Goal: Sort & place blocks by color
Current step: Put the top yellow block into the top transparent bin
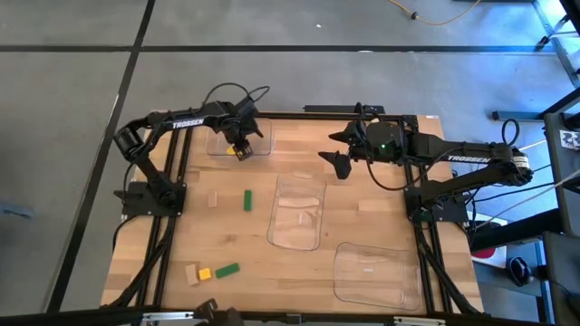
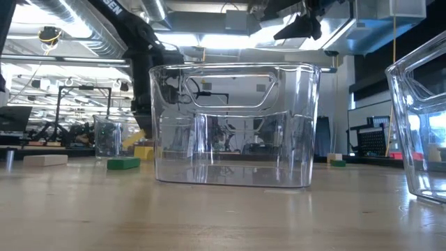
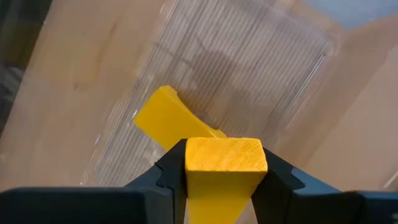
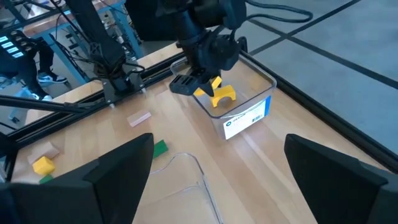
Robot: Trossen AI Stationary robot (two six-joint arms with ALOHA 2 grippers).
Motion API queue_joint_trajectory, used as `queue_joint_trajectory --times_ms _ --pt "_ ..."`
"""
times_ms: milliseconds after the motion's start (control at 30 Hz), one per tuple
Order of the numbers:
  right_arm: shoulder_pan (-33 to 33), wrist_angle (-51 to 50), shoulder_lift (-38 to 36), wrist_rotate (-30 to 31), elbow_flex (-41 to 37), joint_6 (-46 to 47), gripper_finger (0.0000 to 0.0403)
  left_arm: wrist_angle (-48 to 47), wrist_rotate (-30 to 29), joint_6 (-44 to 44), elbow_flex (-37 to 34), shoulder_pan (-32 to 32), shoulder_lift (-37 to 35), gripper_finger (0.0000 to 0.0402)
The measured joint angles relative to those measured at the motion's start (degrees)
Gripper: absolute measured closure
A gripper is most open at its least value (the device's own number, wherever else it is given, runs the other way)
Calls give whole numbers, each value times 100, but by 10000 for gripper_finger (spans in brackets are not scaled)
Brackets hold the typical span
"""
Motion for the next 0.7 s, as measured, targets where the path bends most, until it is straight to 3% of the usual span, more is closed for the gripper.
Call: queue_joint_trajectory --times_ms 700 --pt "0 4 2 153 0 216 40 -396 -139 -64 0 -410 0 282"
